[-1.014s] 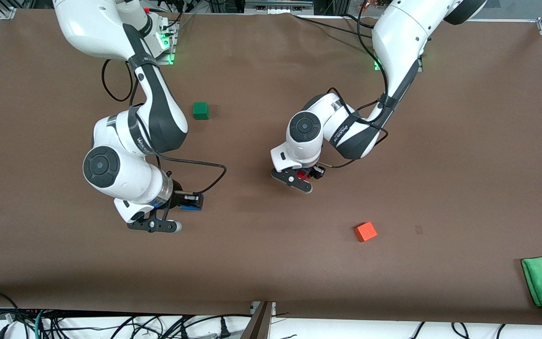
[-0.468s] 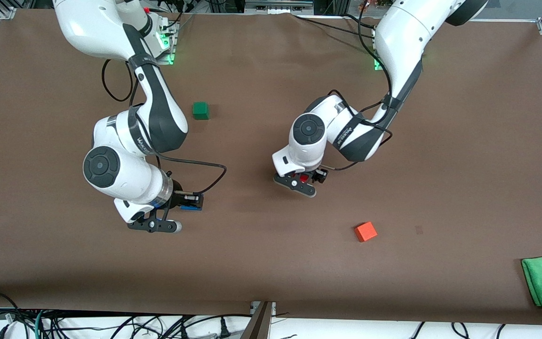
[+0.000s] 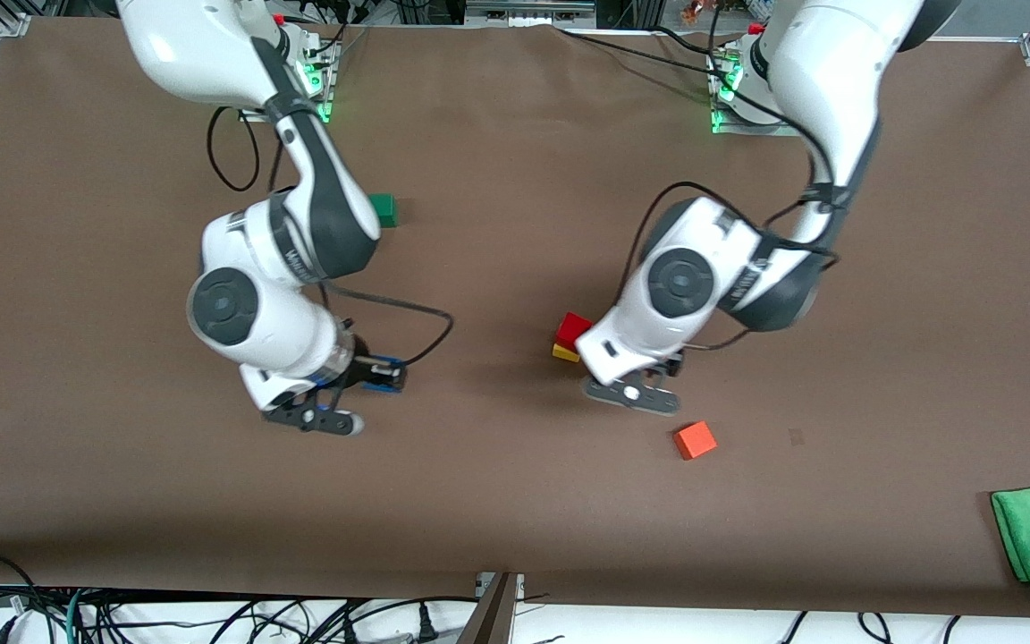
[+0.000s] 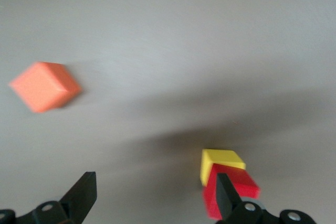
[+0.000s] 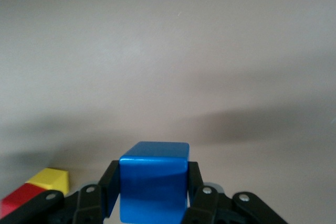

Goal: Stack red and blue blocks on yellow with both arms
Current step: 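Carry the blue cube with the right gripper while the left gripper withdraws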

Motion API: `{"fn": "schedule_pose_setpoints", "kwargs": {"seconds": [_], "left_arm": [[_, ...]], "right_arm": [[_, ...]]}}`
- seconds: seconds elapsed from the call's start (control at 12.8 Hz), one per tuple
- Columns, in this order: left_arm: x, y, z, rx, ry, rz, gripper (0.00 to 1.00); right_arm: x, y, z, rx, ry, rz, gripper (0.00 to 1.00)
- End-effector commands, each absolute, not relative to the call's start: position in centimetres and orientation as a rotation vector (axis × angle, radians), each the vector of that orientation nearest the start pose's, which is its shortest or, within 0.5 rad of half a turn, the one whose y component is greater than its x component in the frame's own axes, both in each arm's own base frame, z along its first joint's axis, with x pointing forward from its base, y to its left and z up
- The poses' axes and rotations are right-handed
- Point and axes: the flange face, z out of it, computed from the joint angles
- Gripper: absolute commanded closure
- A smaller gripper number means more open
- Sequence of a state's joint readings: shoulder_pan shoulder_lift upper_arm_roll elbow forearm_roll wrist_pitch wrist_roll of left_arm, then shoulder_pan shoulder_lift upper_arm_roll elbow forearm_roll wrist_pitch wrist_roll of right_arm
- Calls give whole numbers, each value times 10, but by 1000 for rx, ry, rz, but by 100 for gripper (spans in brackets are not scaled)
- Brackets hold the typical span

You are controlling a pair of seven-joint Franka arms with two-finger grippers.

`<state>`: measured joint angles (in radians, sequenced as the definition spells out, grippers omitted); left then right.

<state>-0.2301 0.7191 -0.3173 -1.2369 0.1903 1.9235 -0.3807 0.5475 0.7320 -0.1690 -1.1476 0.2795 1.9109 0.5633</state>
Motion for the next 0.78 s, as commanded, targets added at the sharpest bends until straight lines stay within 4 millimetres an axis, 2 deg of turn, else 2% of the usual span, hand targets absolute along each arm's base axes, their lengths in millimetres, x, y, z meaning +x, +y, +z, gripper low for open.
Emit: {"fn": "schedule_pose_setpoints", "kwargs": {"seconds": [0.0,0.16,0.31,0.47,0.62,0.7], "left_arm": [[681,-270,410,-3171,146,0,0],[681,-230,454,-3146,77,-31,0],[674,-190,487,-3100,132,20,0],[670,-135,525,-3109,109,22,0],[646,-100,551,-3094,85,116,0],[634,-89,566,-3083,70,119,0]], "right_arm": [[648,393,386,-2971,487,54,72],[607,464,396,-2979,613,-31,72],[560,531,388,-2942,743,-109,72],[533,569,374,-2881,834,-151,71],[522,589,358,-2823,878,-183,71],[524,592,353,-2810,872,-211,71]]}}
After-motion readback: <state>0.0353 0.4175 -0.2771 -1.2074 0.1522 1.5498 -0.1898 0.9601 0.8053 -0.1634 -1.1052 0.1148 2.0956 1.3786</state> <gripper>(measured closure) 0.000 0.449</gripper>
